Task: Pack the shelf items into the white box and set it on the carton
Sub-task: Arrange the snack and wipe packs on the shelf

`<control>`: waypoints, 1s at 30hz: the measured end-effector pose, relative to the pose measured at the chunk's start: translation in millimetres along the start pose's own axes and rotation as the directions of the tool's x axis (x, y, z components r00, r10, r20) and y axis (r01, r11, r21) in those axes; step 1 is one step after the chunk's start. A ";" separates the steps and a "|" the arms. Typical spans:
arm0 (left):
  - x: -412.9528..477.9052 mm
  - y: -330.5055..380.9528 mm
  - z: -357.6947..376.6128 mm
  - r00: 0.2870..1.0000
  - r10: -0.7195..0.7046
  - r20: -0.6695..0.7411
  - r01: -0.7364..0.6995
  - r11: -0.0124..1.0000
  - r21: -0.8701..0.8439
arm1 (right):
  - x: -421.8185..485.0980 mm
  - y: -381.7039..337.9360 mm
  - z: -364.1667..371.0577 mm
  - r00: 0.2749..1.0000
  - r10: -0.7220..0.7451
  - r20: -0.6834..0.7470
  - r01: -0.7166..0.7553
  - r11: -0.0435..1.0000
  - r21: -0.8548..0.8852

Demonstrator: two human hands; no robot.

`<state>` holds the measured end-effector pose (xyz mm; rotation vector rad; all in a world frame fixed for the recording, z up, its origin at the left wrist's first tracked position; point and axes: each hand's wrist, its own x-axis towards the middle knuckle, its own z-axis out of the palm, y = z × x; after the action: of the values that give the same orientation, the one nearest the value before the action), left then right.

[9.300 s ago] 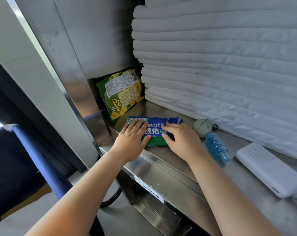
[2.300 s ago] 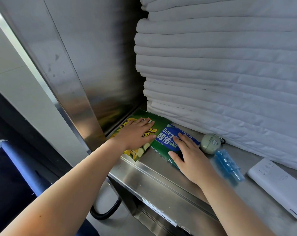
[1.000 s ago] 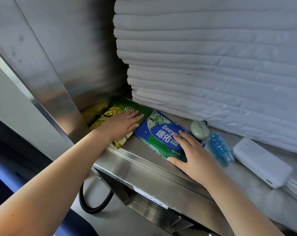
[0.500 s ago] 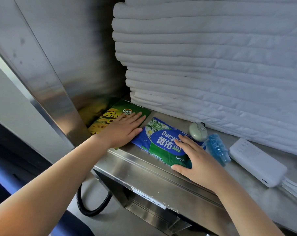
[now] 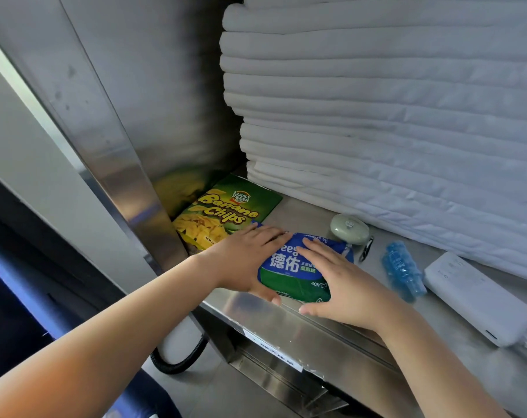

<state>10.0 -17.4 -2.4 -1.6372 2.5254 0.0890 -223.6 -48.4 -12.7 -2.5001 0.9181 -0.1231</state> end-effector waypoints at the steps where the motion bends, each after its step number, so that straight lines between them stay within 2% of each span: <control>1: -2.8 3.6 1.7 1.000 -0.007 -0.016 0.007 1.000 0.011 | 0.2 -1.7 3.1 1.000 -0.006 0.001 0.006 0.999 -0.053; 7: -18.0 20.5 11.9 0.990 -0.047 -0.130 0.055 0.997 0.057 | 3.0 -13.8 17.2 0.996 -0.004 -0.093 -0.013 0.982 -0.187; 12: -32.7 30.0 15.6 0.986 -0.067 -0.151 0.075 0.996 0.046 | 1.6 -13.1 17.6 0.992 -0.073 -0.103 0.049 0.975 -0.215; 18: -47.9 38.2 13.2 0.953 -0.021 -0.303 0.060 0.991 0.119 | -3.8 -16.0 24.7 0.986 -0.131 -0.102 0.099 0.956 -0.276; 23: -56.1 41.2 11.3 0.951 -0.009 -0.310 0.071 0.980 0.187 | -8.0 -24.0 26.8 0.984 -0.147 -0.099 0.115 0.954 -0.278; 26: -62.6 43.7 2.1 0.939 0.010 -0.345 0.079 0.967 0.243 | -11.3 -30.2 22.8 0.970 -0.179 -0.166 0.131 0.955 -0.265; 30: -70.4 41.5 -10.8 0.915 0.053 -0.399 0.091 0.939 0.333 | -9.3 -35.8 16.7 0.916 -0.273 -0.294 0.179 0.933 -0.311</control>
<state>-0.3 62.0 17.4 -1.6655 2.5961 -0.7296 -205.7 -12.0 -10.3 -2.9052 0.8092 -0.5447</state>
